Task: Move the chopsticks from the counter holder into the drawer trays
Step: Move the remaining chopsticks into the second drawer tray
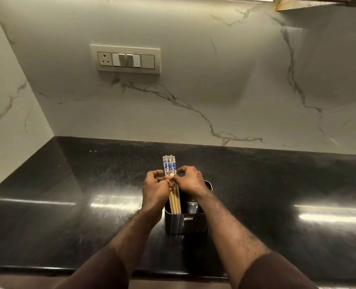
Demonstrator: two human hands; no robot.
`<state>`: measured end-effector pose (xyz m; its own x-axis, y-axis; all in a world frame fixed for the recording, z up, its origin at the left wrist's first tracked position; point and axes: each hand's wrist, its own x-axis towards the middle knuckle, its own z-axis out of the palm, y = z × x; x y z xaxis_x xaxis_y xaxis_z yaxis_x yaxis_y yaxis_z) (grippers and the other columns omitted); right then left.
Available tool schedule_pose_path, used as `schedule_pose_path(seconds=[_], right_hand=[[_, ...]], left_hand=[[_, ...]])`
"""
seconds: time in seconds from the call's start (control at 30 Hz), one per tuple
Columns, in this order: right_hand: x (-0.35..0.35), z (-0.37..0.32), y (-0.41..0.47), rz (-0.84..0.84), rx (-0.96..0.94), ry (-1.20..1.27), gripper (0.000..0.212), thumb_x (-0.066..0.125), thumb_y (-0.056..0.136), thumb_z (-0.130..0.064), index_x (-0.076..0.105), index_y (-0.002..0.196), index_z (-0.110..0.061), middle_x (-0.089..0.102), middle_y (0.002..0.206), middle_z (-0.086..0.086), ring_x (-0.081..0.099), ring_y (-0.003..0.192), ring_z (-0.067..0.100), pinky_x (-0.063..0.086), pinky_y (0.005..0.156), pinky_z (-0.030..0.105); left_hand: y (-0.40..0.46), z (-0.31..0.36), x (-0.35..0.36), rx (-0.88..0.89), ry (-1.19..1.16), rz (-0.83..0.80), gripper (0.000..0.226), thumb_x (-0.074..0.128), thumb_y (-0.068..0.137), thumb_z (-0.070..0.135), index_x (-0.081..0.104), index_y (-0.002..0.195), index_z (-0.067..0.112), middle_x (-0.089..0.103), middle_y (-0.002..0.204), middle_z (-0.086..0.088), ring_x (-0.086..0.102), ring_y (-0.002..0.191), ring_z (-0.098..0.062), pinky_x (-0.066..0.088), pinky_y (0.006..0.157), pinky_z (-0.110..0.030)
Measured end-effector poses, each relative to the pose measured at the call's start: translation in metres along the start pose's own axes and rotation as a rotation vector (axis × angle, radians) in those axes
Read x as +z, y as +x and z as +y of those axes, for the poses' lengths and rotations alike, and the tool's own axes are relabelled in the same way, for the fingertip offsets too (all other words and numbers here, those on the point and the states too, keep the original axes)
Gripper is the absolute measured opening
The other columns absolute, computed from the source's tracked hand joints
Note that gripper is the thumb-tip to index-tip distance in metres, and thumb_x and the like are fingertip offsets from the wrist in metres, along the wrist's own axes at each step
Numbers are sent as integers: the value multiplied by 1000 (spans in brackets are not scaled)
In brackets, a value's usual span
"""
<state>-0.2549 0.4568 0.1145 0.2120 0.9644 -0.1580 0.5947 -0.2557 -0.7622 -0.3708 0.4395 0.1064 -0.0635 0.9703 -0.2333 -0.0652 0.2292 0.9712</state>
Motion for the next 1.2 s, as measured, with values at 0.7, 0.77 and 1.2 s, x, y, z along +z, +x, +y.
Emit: schedule_pose_path(seconds=[0.7, 0.77, 1.2], right_hand=[[3, 1, 17, -100, 51, 44, 23, 73, 87, -23, 72, 107, -13, 72, 106, 4, 67, 98, 14, 55, 88, 31], [3, 2, 17, -87, 50, 49, 20, 73, 87, -23, 72, 104, -13, 73, 104, 3, 68, 97, 14, 56, 87, 32], [5, 0, 20, -136, 52, -4, 23, 71, 88, -23, 71, 110, -15, 73, 108, 3, 68, 98, 14, 56, 88, 32]], left_hand=[[9, -11, -2, 5, 27, 86, 23, 58, 90, 4, 54, 110, 13, 70, 95, -11, 71, 88, -23, 58, 83, -46], [8, -11, -1, 9, 30, 87, 22, 60, 90, 7, 55, 111, 12, 70, 93, -10, 71, 87, -22, 59, 83, -45], [11, -13, 1, 1, 16, 88, 18, 64, 88, 8, 58, 104, 12, 71, 94, -10, 70, 83, -20, 59, 81, -41]])
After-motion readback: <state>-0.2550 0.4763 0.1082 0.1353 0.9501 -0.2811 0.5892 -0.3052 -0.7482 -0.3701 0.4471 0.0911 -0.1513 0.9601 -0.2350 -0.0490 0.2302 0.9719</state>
